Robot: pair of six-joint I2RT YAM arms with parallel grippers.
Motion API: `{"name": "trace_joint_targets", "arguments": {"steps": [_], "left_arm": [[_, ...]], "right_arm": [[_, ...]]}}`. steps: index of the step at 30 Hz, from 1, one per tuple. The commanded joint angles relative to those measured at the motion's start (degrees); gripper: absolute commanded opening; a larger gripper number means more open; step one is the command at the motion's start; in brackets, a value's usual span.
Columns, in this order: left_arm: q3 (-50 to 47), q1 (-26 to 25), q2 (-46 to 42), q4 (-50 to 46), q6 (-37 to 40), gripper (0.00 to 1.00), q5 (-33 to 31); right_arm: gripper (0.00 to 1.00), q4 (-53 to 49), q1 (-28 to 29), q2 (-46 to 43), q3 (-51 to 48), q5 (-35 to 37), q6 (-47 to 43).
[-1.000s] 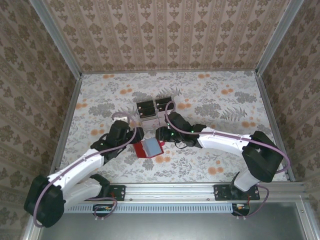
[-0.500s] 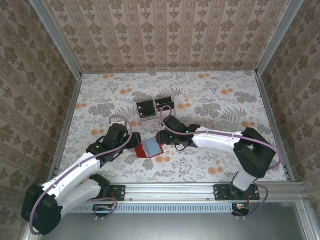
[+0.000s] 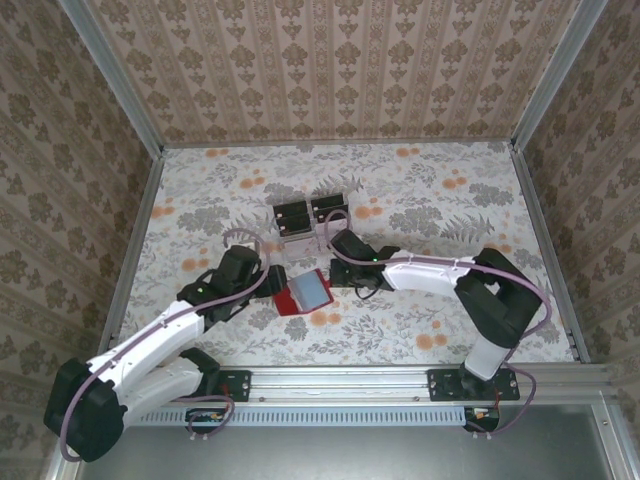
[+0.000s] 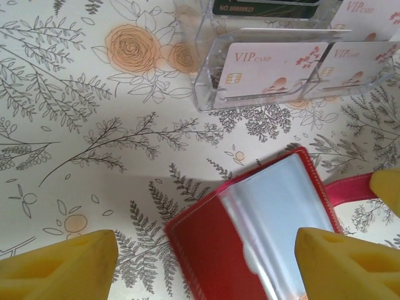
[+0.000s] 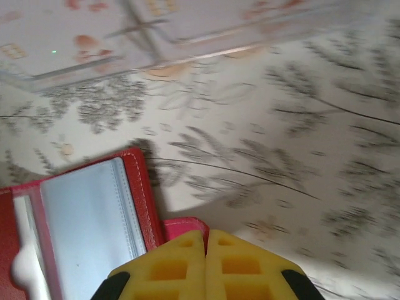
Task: Put the credit cards into the card holder
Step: Move the card holder to the center of the table, then press the card holder at the center of the table.
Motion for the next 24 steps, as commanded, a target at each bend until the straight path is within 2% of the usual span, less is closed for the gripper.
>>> {"name": "trace_joint_targets", "arguments": {"steps": [1,11,17,24], "left_arm": [[3.40,-1.13,1.27,-0.93,1.13,0.77,0.88],[10.70,-7.21,9.56,0.10,4.51,0.80,-0.83],[13.99,-12.33,15.60,-1.24,6.68,0.80,-6.47],[12.84,-14.14,21.60,-0.60,7.38,0.81,-10.34]], "right_arm": [[0.00,-1.14,-1.69,-5.61,-4.00,3.00,1.99],[0.00,-1.31,-3.11,-14.06,-10.82,4.21,3.49],[0.00,-0.28,-3.17,-14.44,-12.07,4.10,3.76],[0.00,2.03,-3.29,-14.43,-14.11,3.42,3.80]]}}
